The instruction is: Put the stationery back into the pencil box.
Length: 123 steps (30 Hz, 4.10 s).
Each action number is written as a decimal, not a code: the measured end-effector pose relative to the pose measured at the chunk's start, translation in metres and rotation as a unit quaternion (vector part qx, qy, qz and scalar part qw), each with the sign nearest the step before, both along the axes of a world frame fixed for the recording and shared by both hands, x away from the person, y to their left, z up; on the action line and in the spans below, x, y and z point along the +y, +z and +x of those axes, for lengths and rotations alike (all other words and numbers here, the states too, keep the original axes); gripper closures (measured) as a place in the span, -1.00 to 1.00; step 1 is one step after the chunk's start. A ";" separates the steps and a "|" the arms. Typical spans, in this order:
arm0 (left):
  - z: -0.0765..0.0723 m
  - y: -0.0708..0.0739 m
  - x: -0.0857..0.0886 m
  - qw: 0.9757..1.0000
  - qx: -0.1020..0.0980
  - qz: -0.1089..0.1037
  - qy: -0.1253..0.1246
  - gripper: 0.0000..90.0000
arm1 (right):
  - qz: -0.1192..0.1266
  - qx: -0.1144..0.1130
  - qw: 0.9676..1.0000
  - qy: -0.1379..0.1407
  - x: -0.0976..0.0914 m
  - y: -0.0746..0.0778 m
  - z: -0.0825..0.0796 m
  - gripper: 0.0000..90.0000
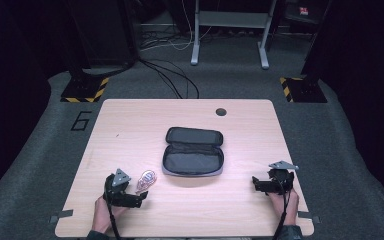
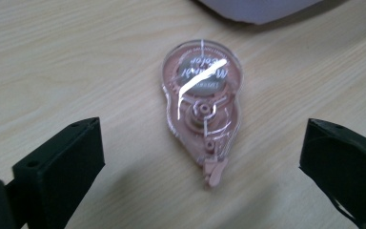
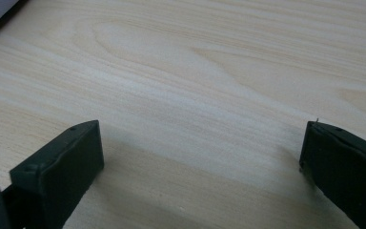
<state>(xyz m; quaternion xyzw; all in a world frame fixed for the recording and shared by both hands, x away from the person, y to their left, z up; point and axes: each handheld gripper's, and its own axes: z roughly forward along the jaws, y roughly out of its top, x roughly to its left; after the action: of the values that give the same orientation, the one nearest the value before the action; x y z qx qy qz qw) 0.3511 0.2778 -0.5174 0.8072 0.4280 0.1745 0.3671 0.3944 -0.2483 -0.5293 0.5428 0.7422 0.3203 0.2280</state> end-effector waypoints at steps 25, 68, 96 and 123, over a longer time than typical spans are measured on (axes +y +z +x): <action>0.029 -0.006 -0.020 1.000 0.004 -0.008 -0.002 -0.46 | -0.001 0.001 1.000 0.001 -0.001 0.000 -0.001 -0.96; 0.028 -0.004 -0.022 1.000 -0.015 0.001 -0.015 0.10 | -0.002 0.000 1.000 0.002 -0.001 0.000 -0.001 -0.96; 0.018 0.007 -0.017 0.999 -0.035 -0.016 -0.020 0.11 | -0.002 -0.002 1.000 0.003 -0.001 0.000 0.000 -0.95; 0.022 0.061 -0.023 0.995 -0.085 -0.011 -0.042 0.11 | -0.001 -0.001 1.000 0.000 -0.001 0.000 0.000 -0.95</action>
<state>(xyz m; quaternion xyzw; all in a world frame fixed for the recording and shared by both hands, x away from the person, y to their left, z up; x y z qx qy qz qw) 0.3731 0.2545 -0.4565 0.8026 0.3629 0.2225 0.4179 0.3942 -0.2489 -0.5289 0.5425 0.7421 0.3201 0.2290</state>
